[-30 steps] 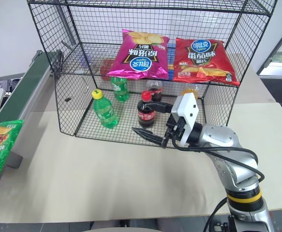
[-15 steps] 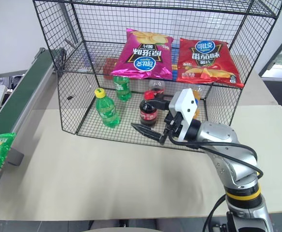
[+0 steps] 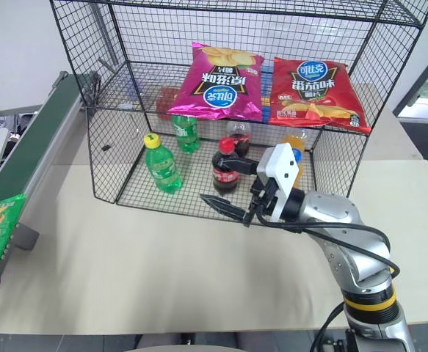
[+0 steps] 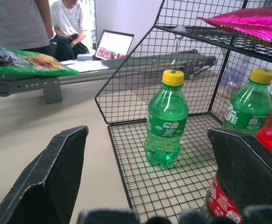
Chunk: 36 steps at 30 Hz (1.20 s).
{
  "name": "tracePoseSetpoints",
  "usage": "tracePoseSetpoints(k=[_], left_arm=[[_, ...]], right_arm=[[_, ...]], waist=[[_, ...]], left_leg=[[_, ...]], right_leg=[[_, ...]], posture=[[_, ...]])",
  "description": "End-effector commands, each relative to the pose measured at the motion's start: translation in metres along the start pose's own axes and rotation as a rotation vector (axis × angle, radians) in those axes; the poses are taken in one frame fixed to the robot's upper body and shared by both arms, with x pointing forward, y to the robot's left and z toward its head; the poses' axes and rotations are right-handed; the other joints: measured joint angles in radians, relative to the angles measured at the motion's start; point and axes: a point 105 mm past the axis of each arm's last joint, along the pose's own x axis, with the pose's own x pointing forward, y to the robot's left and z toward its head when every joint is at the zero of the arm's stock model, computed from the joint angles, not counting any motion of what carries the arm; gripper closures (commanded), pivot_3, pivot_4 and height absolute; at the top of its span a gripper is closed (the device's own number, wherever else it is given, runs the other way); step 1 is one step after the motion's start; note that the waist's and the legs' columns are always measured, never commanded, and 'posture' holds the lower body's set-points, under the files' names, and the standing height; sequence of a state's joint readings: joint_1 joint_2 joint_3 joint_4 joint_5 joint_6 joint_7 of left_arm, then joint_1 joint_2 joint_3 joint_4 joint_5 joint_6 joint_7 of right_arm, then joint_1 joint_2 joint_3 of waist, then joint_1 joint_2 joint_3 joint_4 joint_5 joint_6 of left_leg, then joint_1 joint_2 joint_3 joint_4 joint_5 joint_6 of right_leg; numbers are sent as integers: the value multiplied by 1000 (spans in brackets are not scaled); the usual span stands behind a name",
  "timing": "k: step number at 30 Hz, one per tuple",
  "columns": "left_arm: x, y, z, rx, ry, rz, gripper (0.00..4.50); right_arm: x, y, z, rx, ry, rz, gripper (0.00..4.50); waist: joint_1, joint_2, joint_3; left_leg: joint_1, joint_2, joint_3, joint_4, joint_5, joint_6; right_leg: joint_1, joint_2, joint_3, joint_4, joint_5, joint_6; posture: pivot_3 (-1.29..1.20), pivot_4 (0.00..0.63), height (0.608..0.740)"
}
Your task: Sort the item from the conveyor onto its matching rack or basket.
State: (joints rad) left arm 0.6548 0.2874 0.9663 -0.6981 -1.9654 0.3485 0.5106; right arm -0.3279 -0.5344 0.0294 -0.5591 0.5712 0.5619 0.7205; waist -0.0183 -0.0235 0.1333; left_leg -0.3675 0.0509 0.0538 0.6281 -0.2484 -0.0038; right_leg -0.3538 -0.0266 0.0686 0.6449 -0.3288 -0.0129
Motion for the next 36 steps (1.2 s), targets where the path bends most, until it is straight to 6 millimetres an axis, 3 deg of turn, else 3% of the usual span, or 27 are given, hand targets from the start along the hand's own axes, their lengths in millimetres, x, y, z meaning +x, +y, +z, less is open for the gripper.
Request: tracePoseSetpoints(k=[1,13,19,22,32,34,36], left_arm=[[-1,-26,4,38,-22,-100,4467],[0,-124,-27,125,93,-573,4467],[-5,-160,-29,163,101,-757,4467],[-14,-180,-41,194,150,-886,4467],[-38,-211,-73,230,299,-1132,4467],[-36,-213,-75,221,314,-1148,4467],[-11,-229,-71,215,334,-1160,4467]], right_arm=[[2,2,11,-48,-47,14,0],[0,-12,30,-75,-128,-88,0],[-1,-15,42,-94,-171,-140,0],[0,-17,52,-99,-206,-157,0],[0,-16,65,-96,-252,-182,0],[0,-16,66,-85,-249,-184,0],[0,-17,68,-82,-248,-185,0]], waist=[[0,0,0],[3,1,0],[1,2,1],[1,2,1],[2,4,3],[1,4,3],[6,4,4]], left_leg=[[0,0,0,0,0,0],[0,0,0,-1,2,-3],[0,0,0,-2,3,-5],[0,0,0,-2,3,-6],[0,0,0,-2,5,-8],[0,0,0,-3,5,-8],[0,0,0,-3,5,-8]], right_leg=[[0,0,0,0,0,0],[0,2,0,0,0,0],[-1,2,0,1,0,0],[-1,2,0,1,0,0],[-2,2,0,1,0,0],[-2,2,0,1,0,0],[-1,3,0,2,0,0]], posture=[[0,150,740],[0,150,740],[0,150,740],[0,150,740],[0,150,740],[0,150,740],[0,150,740]])
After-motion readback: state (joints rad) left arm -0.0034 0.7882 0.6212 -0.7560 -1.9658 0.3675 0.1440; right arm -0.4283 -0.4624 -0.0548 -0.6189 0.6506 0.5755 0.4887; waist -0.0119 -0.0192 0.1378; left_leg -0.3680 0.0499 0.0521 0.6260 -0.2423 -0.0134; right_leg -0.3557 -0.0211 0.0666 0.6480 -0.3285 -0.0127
